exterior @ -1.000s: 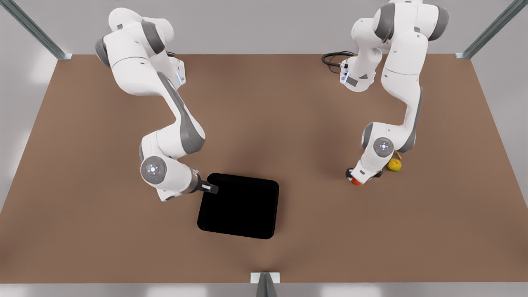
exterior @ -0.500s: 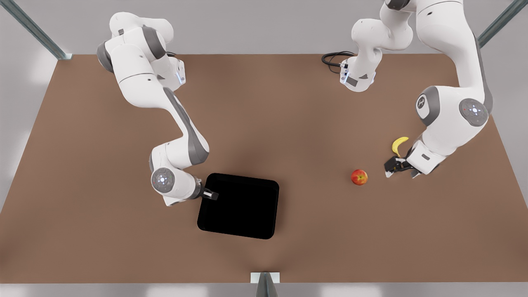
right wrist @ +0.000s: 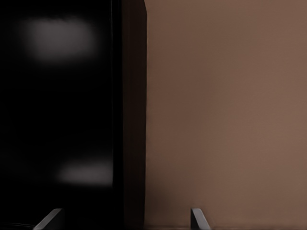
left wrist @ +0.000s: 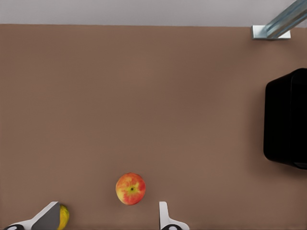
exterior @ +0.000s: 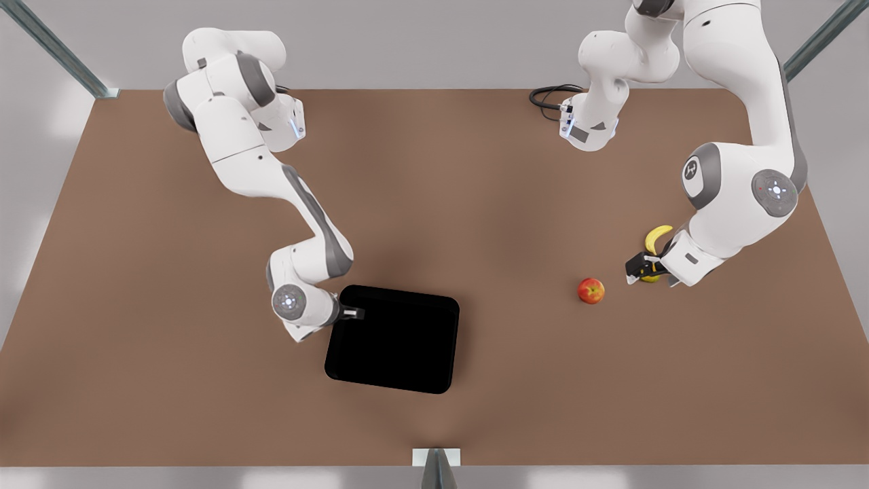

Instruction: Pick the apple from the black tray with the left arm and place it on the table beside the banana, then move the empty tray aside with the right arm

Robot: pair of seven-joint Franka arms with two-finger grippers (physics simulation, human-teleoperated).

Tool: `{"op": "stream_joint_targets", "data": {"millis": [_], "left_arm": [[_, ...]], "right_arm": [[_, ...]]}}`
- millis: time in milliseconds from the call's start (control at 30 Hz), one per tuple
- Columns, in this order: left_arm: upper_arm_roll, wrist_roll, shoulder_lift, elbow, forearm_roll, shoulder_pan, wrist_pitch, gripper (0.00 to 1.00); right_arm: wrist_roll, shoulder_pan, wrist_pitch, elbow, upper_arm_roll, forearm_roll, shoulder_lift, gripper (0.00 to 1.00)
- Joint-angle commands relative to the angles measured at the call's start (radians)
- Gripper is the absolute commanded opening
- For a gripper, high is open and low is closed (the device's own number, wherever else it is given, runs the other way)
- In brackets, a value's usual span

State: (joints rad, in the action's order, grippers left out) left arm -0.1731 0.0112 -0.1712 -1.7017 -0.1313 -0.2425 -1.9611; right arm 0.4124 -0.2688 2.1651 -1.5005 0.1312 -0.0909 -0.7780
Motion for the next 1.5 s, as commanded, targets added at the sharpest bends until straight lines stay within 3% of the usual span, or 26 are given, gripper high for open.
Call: {"op": "stream_joint_targets", "data": {"millis": [0,500,567,667,800,900,967,1300,1467], "left_arm": [[0.0,0.029,0.001,0.001,0.001,0.0,0.005,1.0],[-0.002,0.029,0.001,0.001,0.001,0.0,-0.001,1.0],[-0.002,0.029,0.001,0.001,0.001,0.0,-0.002,1.0],[-0.002,0.029,0.001,0.001,0.001,0.0,-0.002,1.0],[-0.002,0.029,-0.001,0.001,0.002,0.0,-0.002,1.0],[-0.002,0.029,-0.001,0.001,0.001,0.0,-0.002,1.0],[-0.002,0.029,-0.001,0.001,0.002,0.0,-0.002,1.0],[-0.002,0.029,-0.001,0.001,0.002,0.0,-0.002,1.0],[0.0,0.029,-0.002,0.001,0.002,0.0,-0.002,1.0]], "right_arm": [[-0.147,-0.003,0.134,-0.03,0.002,-0.001,0.019,0.98],[-0.081,0.003,0.252,-0.118,-0.031,0.003,0.057,0.94],[-0.069,0.003,0.256,-0.116,-0.031,0.003,0.048,0.87],[-0.05,0.002,0.254,-0.116,-0.031,0.003,0.048,0.67],[-0.041,0.0,0.254,-0.115,-0.031,0.003,0.048,0.5],[-0.043,0.0,0.254,-0.115,-0.031,0.003,0.048,0.29],[-0.043,0.0,0.254,-0.115,-0.031,0.005,0.048,0.21],[-0.049,-0.003,0.173,-0.109,-0.015,0.003,0.157,0.15],[-0.204,0.01,-0.046,-0.109,-0.05,0.003,0.23,0.14]]}}
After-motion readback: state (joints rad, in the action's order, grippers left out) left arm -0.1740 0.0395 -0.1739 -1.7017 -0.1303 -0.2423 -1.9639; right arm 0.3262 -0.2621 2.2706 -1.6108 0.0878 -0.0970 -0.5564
